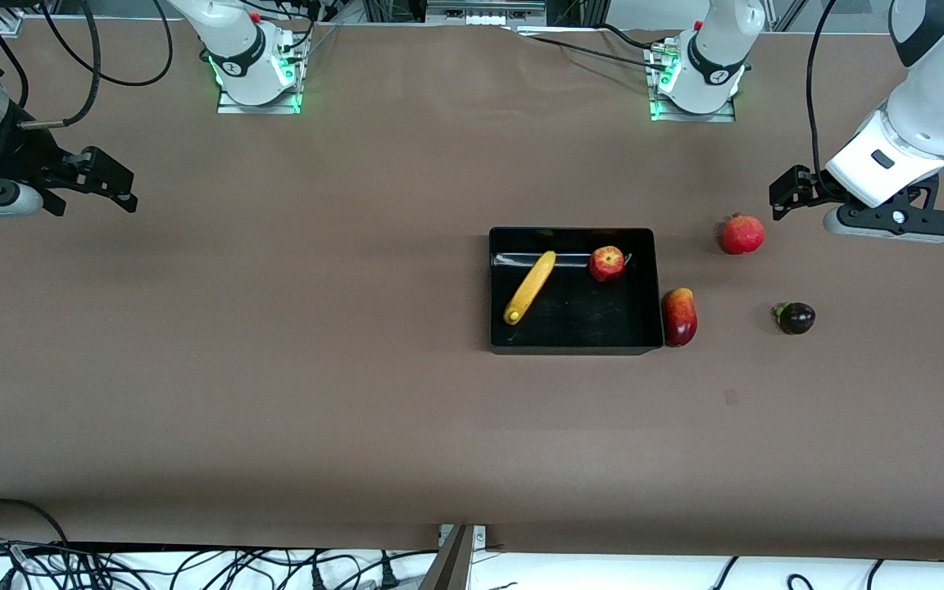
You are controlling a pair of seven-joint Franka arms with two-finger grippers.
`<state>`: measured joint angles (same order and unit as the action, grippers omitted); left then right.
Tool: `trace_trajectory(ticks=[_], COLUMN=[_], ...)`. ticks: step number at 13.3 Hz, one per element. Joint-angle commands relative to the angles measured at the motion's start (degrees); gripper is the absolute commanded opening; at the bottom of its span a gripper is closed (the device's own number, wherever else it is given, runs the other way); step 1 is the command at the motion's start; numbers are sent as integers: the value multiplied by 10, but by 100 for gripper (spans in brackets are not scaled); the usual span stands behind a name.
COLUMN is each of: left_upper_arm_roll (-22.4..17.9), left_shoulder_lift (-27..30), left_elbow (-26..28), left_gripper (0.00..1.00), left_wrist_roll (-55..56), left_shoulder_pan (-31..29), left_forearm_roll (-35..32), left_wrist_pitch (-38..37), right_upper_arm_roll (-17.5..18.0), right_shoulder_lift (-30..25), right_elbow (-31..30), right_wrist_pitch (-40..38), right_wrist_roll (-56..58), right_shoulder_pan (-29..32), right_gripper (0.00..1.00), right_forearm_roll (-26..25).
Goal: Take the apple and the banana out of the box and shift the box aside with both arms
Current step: 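Reach the left gripper into the black tray toward the small apple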
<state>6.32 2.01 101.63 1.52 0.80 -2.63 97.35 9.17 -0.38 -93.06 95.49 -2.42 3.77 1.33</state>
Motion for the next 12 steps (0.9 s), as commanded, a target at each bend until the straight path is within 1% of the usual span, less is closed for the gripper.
trace_trajectory(ticks=[1,5,9,10,11,12], left_upper_arm_roll=[5,3,4,5,5,7], left_shoulder_lift=[3,-17,-24,-29,-32,-52], left_elbow=[-5,-30,-34,-35,-35,-38], left_gripper=[100,100,100,100,100,100], left_wrist_roll=[-13,-12,-9,-5,-3,-5], left_shoulder_pan=[-5,-6,-4,-2,3,6], left_forearm_roll=[-1,0,1,1,1,3], left_wrist_pitch=[-15,-16,-16,-16,-15,-15], right_upper_arm_roll=[8,8,8,12,24,25], right_shoulder_lift=[0,-3,-2,-8,-15,-14], right_elbow=[5,2,7,2,-3,-1], right_wrist_pitch=[-8,-42,-52,-70,-79,-75], right_wrist_roll=[9,8,12,3,1,0], right_shoulder_pan=[5,-1,-3,-9,-15,-16], right_gripper=[100,100,100,100,100,100], right_forearm_roll=[-2,-7,-11,-14,-35,-53])
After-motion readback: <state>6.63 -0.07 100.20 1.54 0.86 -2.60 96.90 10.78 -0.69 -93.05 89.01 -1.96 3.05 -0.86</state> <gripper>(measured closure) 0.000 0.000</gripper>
